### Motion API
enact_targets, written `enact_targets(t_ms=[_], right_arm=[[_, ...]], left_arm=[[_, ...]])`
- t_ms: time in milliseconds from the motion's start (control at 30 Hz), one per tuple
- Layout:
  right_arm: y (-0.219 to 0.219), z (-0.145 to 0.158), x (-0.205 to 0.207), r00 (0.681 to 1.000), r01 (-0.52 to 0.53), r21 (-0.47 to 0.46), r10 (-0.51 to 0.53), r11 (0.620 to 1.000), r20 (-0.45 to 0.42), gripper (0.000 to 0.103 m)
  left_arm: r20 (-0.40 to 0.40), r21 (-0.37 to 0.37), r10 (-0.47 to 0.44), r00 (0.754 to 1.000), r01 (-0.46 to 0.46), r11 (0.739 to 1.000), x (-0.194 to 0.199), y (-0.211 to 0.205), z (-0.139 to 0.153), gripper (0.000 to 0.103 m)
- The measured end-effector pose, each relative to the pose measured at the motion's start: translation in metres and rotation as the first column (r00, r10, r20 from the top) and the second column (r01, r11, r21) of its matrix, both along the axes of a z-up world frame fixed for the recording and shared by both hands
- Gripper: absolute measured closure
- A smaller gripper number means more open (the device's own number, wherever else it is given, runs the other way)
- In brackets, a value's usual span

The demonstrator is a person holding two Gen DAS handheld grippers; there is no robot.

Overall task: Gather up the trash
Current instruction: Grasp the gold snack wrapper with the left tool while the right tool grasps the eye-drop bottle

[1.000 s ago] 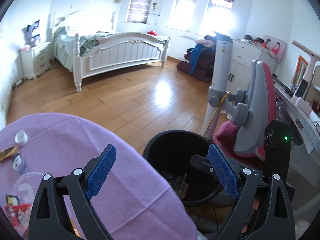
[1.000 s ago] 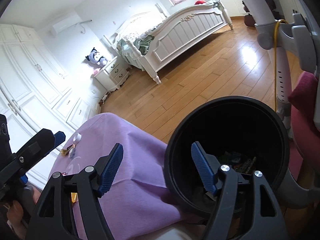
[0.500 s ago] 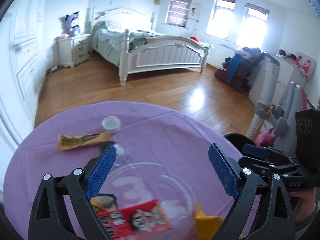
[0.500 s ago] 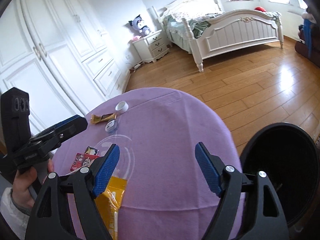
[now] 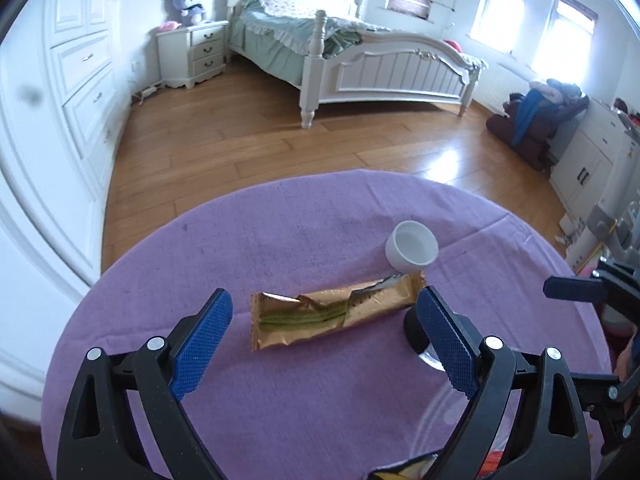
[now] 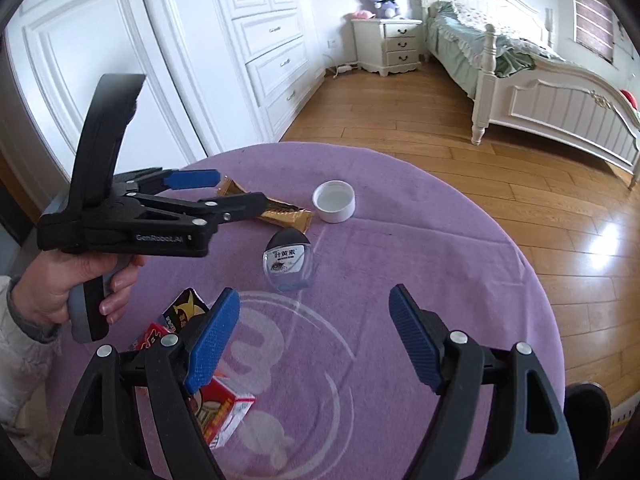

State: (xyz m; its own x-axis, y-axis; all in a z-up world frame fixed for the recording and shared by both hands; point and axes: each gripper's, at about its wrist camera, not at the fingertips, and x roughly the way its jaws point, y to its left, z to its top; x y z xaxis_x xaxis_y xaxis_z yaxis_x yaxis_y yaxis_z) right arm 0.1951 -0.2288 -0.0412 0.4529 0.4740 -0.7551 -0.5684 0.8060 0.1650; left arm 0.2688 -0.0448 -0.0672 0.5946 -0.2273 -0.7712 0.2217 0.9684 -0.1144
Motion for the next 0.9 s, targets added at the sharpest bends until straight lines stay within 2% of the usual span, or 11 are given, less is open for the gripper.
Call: enact_targets(t_ms=[133, 200, 233, 267, 300, 400, 467, 500, 667, 800, 900], right_arm=[[0.02, -0.011, 0.016, 0.997, -0.063, -0.059, 0.06, 0.996, -0.052, 0.027], [0.031, -0.017, 0.022, 0.994, -0.092, -0.09, 0.086, 0.992, -0.069, 0.03], [0.035, -0.02, 0.024, 0.993, -0.1, -0.097, 0.092, 0.99, -0.079, 0.032], [0.039, -0.023, 0.026, 0.991, -0.11, -0.097, 0.101, 0.989, -0.091, 0.035], [0.043, -0.025, 0.029, 0.989, -0.117, -0.097, 0.107, 0.988, -0.103, 0.037], [0.05, -0.025, 0.03, 0.991, -0.116, -0.121, 0.107, 0.986, -0.082, 0.043], [0.05, -0.024, 0.029, 0.992, -0.109, -0.133, 0.099, 0.985, -0.074, 0.061], [0.049, -0.024, 0.029, 0.992, -0.108, -0.133, 0.098, 0.985, -0.077, 0.064], [0.031, -0.018, 0.017, 0.995, -0.075, -0.086, 0.069, 0.993, -0.072, 0.064], [-0.001, 0.0, -0.003, 0.999, -0.007, 0.05, 0.009, 0.999, -0.035, 0.064], [-0.033, 0.018, -0.026, 0.997, 0.065, 0.175, -0.069, 0.982, 0.019, 0.064]], left_arm=[[-0.012, 0.066, -0.055, 0.998, 0.056, 0.996, 0.014, -0.006, -0.013, 0.015], [-0.001, 0.083, -0.084, 0.996, 0.084, 0.993, 0.016, -0.009, -0.012, 0.033], [0.003, 0.089, -0.093, 0.996, 0.092, 0.992, 0.016, -0.009, -0.011, 0.036], [0.006, 0.097, -0.097, 0.995, 0.096, 0.991, 0.015, -0.01, -0.011, 0.043], [0.011, 0.104, -0.104, 0.995, 0.102, 0.989, 0.014, -0.011, -0.011, 0.054], [0.016, 0.108, -0.134, 0.991, 0.132, 0.985, 0.008, -0.014, -0.01, 0.07], [0.019, 0.111, -0.141, 0.99, 0.138, 0.984, 0.004, -0.015, -0.01, 0.076], [0.02, 0.109, -0.144, 0.989, 0.141, 0.984, 0.003, -0.015, -0.01, 0.077], [0.024, 0.066, -0.143, 0.989, 0.141, 0.988, -0.016, -0.015, -0.009, 0.081], [0.055, 0.02, -0.116, 0.992, 0.115, 0.993, -0.045, -0.014, 0.003, 0.081], [0.109, -0.006, -0.105, 0.989, 0.106, 0.994, -0.07, -0.021, 0.024, 0.081]])
